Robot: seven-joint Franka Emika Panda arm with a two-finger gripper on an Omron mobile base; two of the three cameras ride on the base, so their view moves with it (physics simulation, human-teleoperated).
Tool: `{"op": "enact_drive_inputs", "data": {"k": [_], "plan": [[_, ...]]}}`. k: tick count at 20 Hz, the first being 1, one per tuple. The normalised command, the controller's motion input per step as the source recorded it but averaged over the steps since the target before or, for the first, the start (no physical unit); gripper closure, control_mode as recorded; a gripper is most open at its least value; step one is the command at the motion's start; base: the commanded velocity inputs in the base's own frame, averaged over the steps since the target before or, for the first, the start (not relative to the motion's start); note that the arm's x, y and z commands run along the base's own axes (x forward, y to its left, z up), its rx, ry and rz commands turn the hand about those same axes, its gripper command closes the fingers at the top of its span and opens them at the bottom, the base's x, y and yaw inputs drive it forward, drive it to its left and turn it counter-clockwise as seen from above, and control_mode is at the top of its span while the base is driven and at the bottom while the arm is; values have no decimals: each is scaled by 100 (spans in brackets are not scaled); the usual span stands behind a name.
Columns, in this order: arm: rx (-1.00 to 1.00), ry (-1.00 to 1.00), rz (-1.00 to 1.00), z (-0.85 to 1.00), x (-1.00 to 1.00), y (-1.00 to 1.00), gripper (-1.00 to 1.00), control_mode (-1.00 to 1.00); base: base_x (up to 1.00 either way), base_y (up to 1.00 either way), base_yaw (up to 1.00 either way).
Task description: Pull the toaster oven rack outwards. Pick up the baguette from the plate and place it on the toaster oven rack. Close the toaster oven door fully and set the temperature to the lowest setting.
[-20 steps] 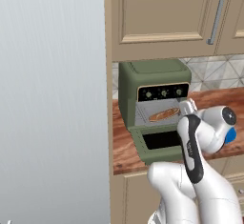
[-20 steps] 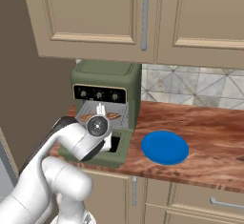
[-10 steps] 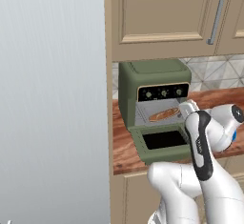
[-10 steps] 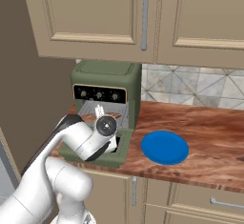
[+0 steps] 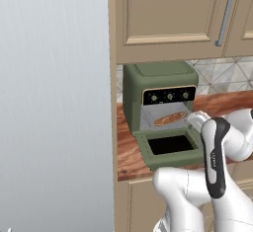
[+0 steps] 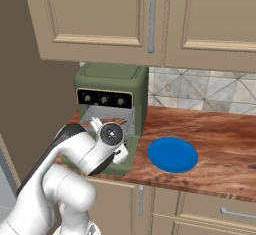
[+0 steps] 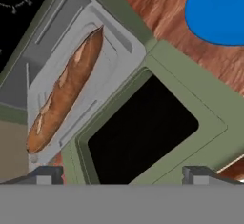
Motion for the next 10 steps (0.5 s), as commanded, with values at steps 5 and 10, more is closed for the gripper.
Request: {"op": "enact_drive_inputs", "data": {"k": [5,10], "plan": [[-36,0,8,-1,-25,17,-100,-100,0,0,0],[-29,0,0,-10,-12,18,-100,-100,0,0,0]]}}
